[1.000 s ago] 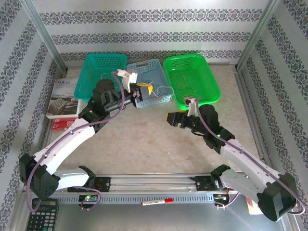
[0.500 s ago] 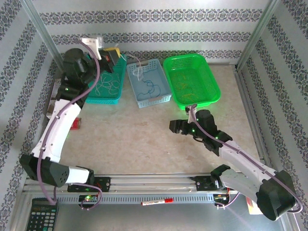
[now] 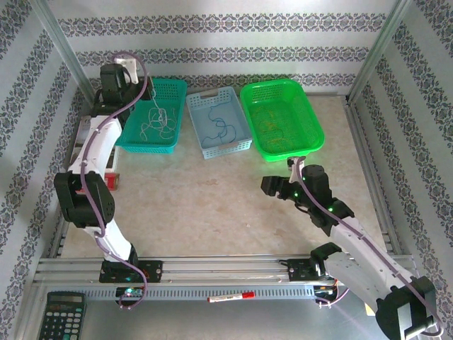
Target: Untangle the cables
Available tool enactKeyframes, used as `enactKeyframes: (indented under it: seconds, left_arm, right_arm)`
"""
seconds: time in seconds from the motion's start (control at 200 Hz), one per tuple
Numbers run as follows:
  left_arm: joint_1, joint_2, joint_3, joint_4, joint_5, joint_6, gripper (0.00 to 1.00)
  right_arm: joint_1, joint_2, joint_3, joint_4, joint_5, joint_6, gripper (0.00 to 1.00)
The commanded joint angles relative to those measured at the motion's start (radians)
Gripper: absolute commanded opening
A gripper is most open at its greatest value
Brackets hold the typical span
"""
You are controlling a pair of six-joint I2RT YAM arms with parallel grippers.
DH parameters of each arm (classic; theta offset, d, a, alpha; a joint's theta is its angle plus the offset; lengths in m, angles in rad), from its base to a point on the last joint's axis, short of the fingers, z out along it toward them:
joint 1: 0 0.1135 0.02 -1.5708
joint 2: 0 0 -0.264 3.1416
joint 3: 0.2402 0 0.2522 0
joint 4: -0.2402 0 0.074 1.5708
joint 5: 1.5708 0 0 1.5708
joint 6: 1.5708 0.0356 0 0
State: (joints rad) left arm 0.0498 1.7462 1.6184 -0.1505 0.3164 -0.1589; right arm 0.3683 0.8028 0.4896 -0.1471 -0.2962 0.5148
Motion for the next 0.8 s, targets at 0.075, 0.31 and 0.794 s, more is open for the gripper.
enactKeyframes:
  seconds: [0.075, 0.31, 0.794]
  left_arm:
    - [0.03, -0.053, -0.146, 0.048, 0.005, 0.027, 0.99]
    - [0.03, -0.269, -0.34, 0.081, 0.031, -0.001, 1.0]
    - [0.018, -0.737, -1.212, 0.585, -0.237, 0.125, 1.0]
  right_arm:
    - [-0.029, -0.013, 0.053, -0.071, 0.018, -0.064, 0.83]
    - [-0.037, -0.043, 0.065, -0.096, 0.266, -0.123, 0.98]
    - [-0.184, 0.266, -0.217, 0.632, 0.663, -0.423, 0.98]
